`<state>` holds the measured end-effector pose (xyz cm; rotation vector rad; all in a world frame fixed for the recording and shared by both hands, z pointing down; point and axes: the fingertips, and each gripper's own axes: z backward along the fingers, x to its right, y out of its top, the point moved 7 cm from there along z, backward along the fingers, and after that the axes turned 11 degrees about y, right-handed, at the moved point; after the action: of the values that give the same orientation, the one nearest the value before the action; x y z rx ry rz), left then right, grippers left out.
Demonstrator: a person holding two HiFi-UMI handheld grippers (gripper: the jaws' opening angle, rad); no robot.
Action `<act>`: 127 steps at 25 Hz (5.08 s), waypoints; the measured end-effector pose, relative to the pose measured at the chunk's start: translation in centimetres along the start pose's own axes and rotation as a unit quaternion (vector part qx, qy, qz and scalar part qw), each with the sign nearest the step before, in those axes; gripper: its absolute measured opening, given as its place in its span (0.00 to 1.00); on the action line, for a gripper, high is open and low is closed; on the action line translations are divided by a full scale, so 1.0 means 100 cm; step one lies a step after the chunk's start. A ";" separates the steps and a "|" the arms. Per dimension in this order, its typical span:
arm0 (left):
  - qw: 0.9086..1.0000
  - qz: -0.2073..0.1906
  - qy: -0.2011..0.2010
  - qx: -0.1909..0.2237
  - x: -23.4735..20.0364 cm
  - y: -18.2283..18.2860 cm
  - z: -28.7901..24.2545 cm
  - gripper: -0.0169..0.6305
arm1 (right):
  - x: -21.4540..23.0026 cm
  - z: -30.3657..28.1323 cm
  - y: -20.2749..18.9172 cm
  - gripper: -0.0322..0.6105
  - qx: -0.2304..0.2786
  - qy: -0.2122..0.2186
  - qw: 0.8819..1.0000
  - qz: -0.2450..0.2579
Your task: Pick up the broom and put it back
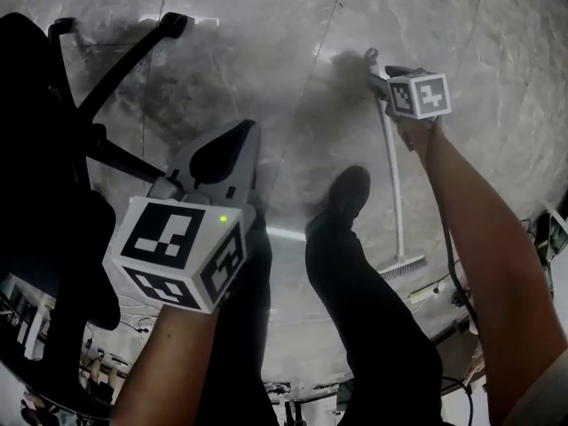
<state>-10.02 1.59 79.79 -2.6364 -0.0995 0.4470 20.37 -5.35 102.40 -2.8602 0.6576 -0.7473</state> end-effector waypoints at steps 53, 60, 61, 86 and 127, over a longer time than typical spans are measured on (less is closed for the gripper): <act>0.987 -0.083 0.006 0.138 0.208 0.260 0.480 0.04 | -0.427 0.642 0.119 0.18 0.235 0.092 0.905 0.343; 0.980 -0.037 0.062 0.186 0.222 0.235 0.587 0.04 | -0.504 0.676 0.092 0.18 0.200 0.142 0.868 0.432; 0.979 -0.028 0.070 0.190 0.221 0.225 0.601 0.04 | -0.514 0.678 0.087 0.18 0.196 0.148 0.863 0.441; 0.923 0.165 0.205 0.280 0.074 -0.067 0.865 0.04 | -0.802 0.507 0.078 0.20 0.107 0.166 0.862 0.467; 0.905 0.041 0.099 0.412 0.106 0.107 0.934 0.04 | -0.933 0.773 0.098 0.05 0.337 0.248 0.813 0.405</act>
<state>-30.70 33.78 -6.70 -1.8301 0.2225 0.1779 -18.76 26.52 -8.18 -1.5087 1.2318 -1.2206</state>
